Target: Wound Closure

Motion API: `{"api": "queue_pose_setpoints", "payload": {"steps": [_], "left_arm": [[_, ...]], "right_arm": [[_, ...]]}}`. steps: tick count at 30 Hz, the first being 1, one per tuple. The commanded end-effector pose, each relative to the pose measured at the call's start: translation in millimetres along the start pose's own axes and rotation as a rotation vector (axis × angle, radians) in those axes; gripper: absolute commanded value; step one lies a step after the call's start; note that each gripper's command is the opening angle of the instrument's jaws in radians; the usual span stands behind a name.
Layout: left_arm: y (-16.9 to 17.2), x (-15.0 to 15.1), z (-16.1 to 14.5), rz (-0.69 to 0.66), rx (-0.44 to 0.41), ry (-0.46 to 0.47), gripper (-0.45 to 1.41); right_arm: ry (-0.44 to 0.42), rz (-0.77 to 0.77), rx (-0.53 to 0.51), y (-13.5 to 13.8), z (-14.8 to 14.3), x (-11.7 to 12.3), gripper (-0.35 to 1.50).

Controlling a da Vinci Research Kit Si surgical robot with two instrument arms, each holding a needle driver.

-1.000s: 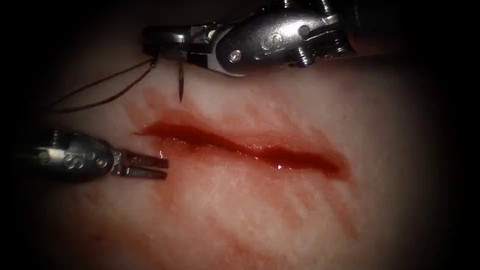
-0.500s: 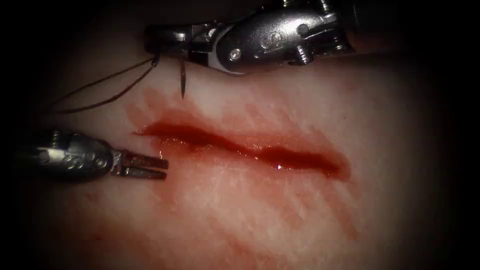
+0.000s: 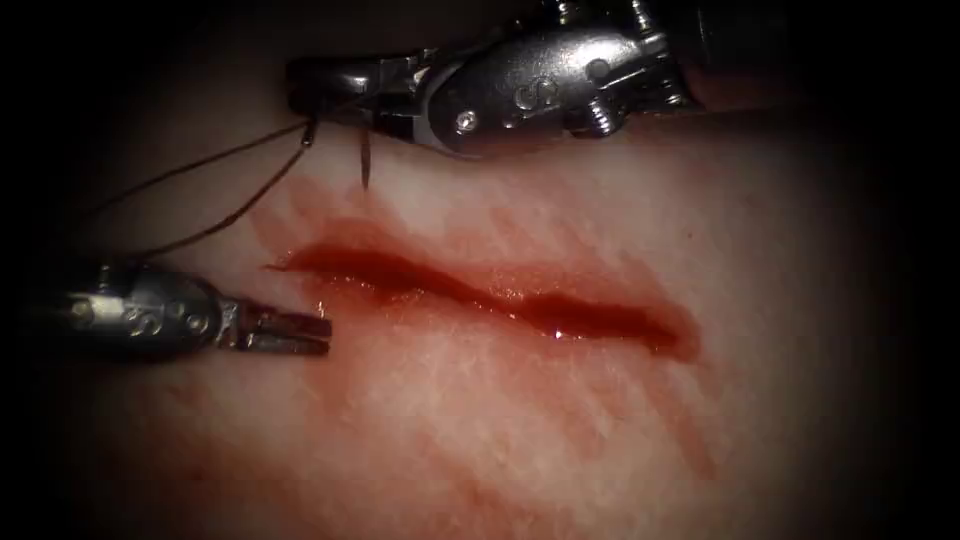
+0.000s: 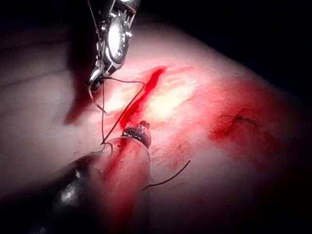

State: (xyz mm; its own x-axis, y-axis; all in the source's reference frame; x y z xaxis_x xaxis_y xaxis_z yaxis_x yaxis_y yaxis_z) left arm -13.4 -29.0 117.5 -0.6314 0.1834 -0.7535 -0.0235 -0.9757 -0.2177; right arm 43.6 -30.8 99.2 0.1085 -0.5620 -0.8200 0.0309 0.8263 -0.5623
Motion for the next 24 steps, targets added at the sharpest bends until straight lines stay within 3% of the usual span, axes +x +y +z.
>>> {"api": "queue_pose_setpoints", "payload": {"steps": [1,24], "left_arm": [[0.1,-0.1,0.8,0.000,-0.002,0.001,-0.03],[0.2,-0.1,0.9,-0.019,0.000,-0.001,-0.05]], "right_arm": [[0.002,-0.003,0.000,-0.4,1.0,-0.3,-0.35],[0.015,0.015,0.029,-4.2,0.6,0.0,-0.35]]}}
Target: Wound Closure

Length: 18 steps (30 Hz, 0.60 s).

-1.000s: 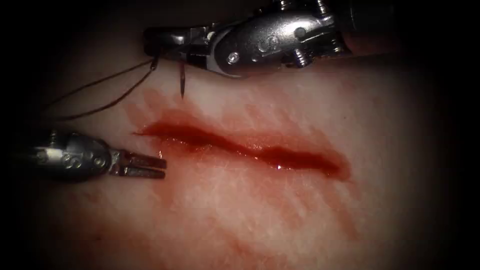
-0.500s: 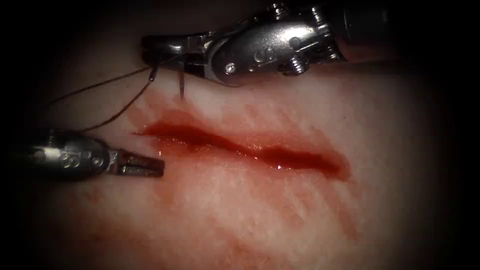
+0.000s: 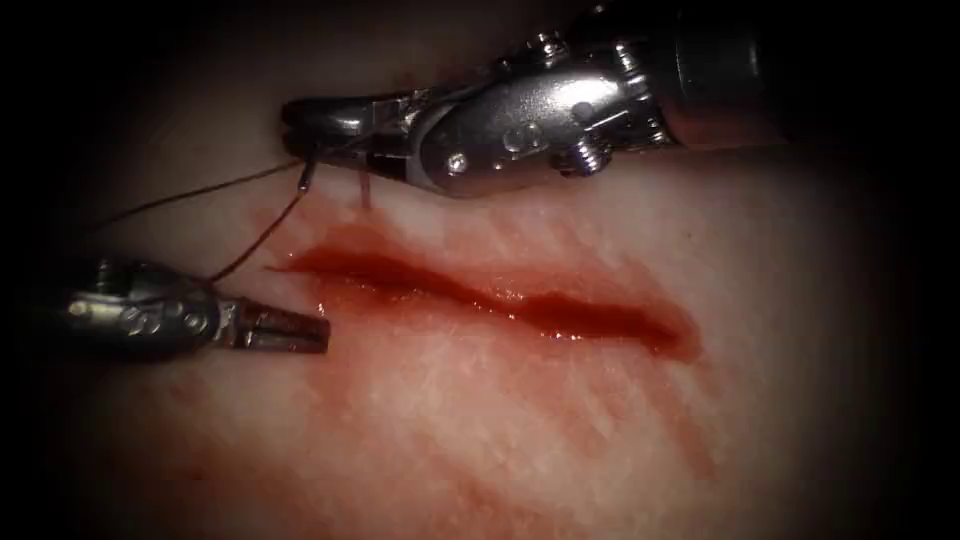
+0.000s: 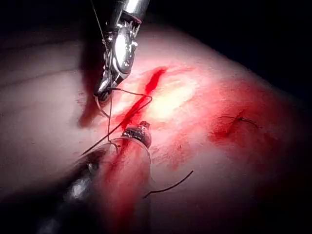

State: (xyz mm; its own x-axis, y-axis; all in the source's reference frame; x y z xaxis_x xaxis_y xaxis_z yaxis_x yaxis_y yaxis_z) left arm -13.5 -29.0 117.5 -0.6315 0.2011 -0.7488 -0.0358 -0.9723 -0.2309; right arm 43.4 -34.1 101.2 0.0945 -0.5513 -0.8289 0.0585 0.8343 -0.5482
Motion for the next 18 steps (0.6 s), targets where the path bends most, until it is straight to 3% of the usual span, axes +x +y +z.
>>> {"api": "queue_pose_setpoints", "payload": {"steps": [1,10,18], "left_arm": [[0.2,-0.2,0.8,0.000,-0.001,0.000,-0.05],[0.4,-0.2,1.0,-0.019,0.000,-0.001,-0.08],[0.4,-0.2,1.0,-0.019,-0.001,-0.001,-0.08]], "right_arm": [[-0.001,0.006,0.000,-0.5,0.8,-0.2,-0.35],[0.006,0.081,0.020,-3.9,0.3,0.3,-0.35],[0.008,0.125,0.028,-4.4,0.5,0.6,-0.35]]}}
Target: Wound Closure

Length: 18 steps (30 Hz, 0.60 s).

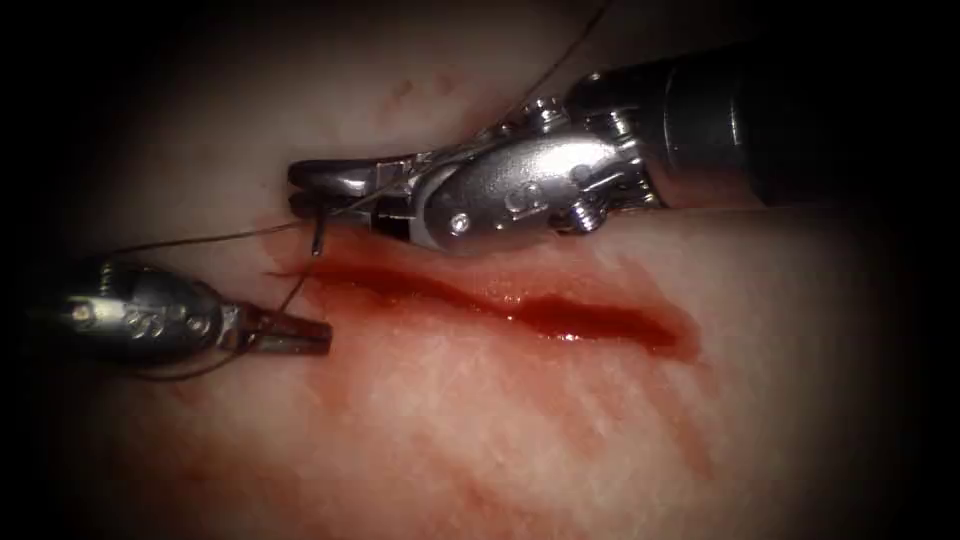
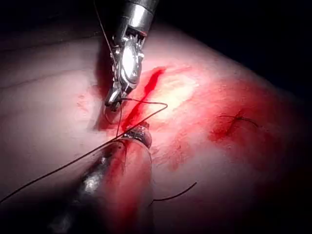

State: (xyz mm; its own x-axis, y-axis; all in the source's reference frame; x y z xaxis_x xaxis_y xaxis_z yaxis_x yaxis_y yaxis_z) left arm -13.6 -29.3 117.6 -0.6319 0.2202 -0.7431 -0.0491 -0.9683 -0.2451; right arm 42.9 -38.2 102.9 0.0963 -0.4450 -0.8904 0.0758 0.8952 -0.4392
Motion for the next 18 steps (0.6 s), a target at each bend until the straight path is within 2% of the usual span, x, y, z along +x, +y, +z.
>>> {"api": "queue_pose_setpoints", "payload": {"steps": [1,7,14,18], "left_arm": [[0.2,-0.2,0.8,-0.005,-0.002,0.000,-0.10],[0.2,-0.1,0.7,-0.005,-0.002,0.000,-0.10],[0.1,-0.1,0.7,-0.006,-0.002,0.000,-0.10],[0.2,0.0,0.7,-0.012,-0.002,0.000,-0.10]], "right_arm": [[0.001,0.008,-0.001,0.1,0.7,-0.2,-0.35],[0.001,0.061,0.002,-0.5,0.7,-0.6,-0.35],[-0.044,0.158,-0.102,2.8,-0.5,-0.7,-0.35],[-0.041,0.176,-0.104,2.8,-0.6,-0.6,-0.35]]}}
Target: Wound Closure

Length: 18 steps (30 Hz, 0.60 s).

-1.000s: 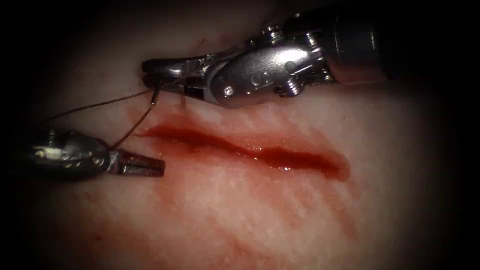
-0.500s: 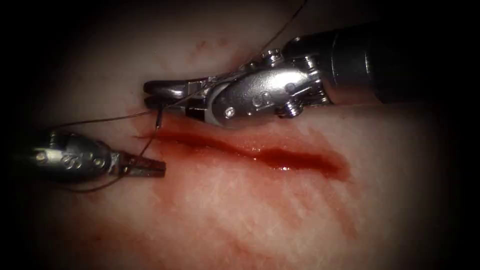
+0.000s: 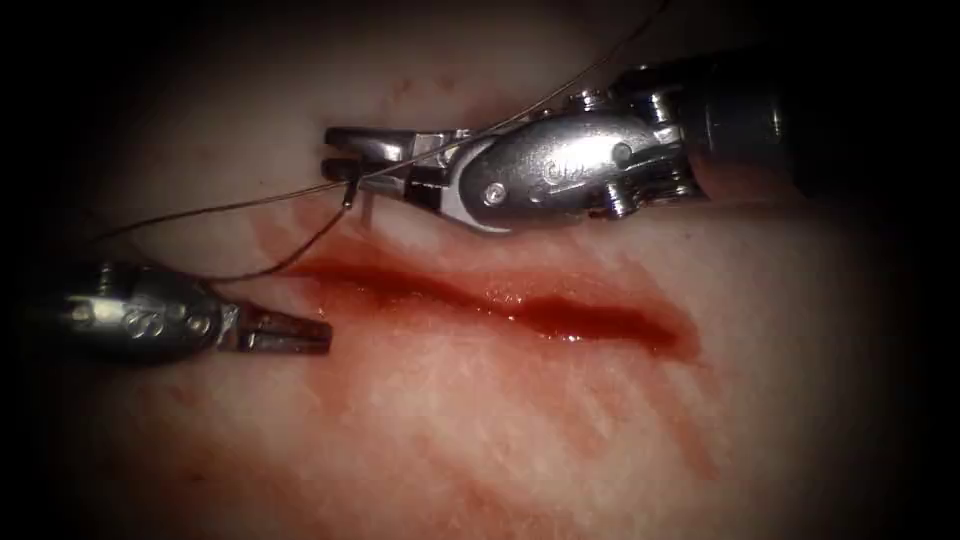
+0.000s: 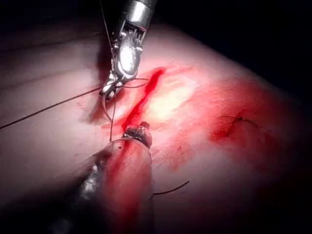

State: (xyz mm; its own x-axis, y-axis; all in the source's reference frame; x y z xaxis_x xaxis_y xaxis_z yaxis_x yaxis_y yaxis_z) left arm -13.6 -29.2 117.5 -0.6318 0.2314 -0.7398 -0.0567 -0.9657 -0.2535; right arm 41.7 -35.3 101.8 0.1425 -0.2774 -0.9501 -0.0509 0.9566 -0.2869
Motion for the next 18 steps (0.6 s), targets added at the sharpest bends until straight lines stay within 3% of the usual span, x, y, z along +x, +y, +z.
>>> {"api": "queue_pose_setpoints", "payload": {"steps": [1,12,18], "left_arm": [[0.2,-0.1,0.8,0.000,-0.002,0.000,-0.10],[0.2,-0.2,0.5,0.000,-0.005,0.001,-0.10],[0.2,-0.3,0.5,-0.005,-0.005,-0.002,-0.10]], "right_arm": [[0.000,0.001,0.005,-0.5,0.8,-0.3,-0.35],[-0.011,0.074,0.104,-6.0,2.1,-1.8,-0.35],[-0.008,0.088,0.122,-5.5,2.3,-0.9,-0.35]]}}
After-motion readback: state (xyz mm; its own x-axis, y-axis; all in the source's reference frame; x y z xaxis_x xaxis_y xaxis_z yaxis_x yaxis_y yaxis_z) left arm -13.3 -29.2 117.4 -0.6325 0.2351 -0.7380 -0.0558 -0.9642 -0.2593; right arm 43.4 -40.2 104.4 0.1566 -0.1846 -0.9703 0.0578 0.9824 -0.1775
